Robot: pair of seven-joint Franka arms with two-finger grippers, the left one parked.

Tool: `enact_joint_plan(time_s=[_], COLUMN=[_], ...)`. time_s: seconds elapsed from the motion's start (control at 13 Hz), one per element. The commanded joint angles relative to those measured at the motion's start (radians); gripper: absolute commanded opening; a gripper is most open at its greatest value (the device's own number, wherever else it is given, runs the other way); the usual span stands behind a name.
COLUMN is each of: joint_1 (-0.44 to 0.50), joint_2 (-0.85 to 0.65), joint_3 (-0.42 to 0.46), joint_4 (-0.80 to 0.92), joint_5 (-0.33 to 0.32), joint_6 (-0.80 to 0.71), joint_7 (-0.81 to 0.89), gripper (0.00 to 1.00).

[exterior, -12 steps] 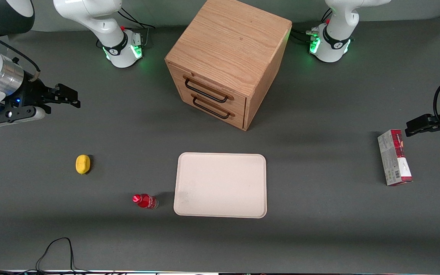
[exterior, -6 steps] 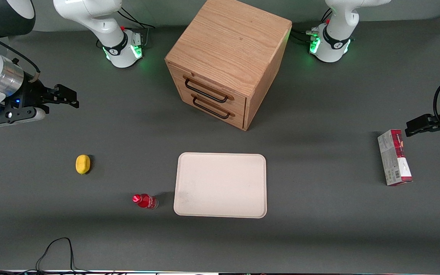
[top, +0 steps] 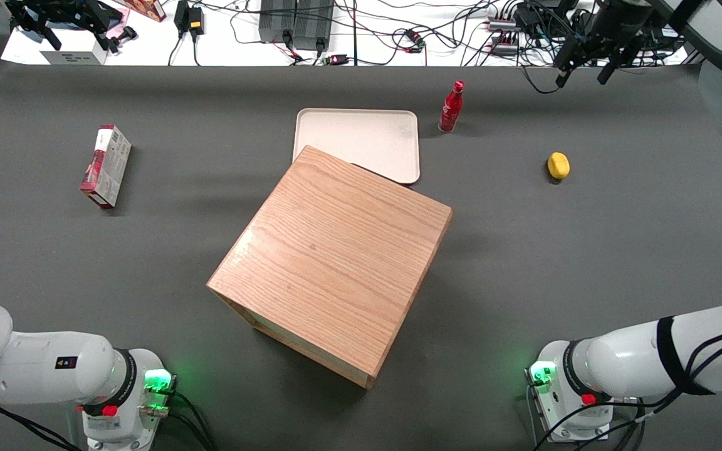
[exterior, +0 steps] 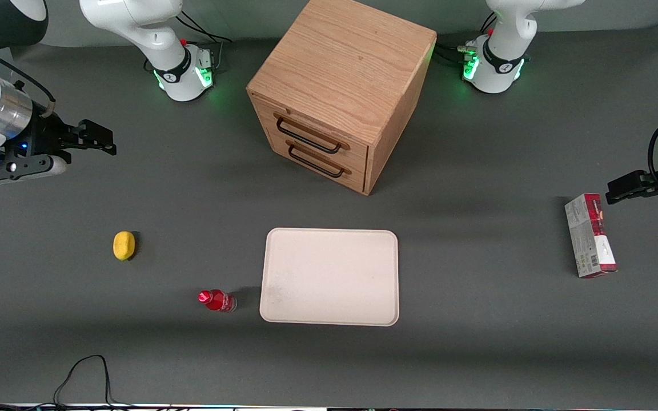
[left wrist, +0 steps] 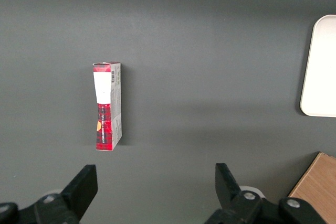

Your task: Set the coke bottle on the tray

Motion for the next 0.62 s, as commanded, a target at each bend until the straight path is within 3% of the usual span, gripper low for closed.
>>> enact_joint_plan(time_s=[0.0,0.38,0.54], joint_1=[0.045,0.071,0.071], joint_2=[0.246,0.668,0.762], joint_3=[-0.001,0.032,0.063], joint_4=[0.288,0.762,0.812], joint_5=[-0.012,-0.007,-0.007], joint_6=[-0.098,-0.105,0.024], joint_7=[0.047,0.133,0.234], gripper=[1.0,1.0,1.0])
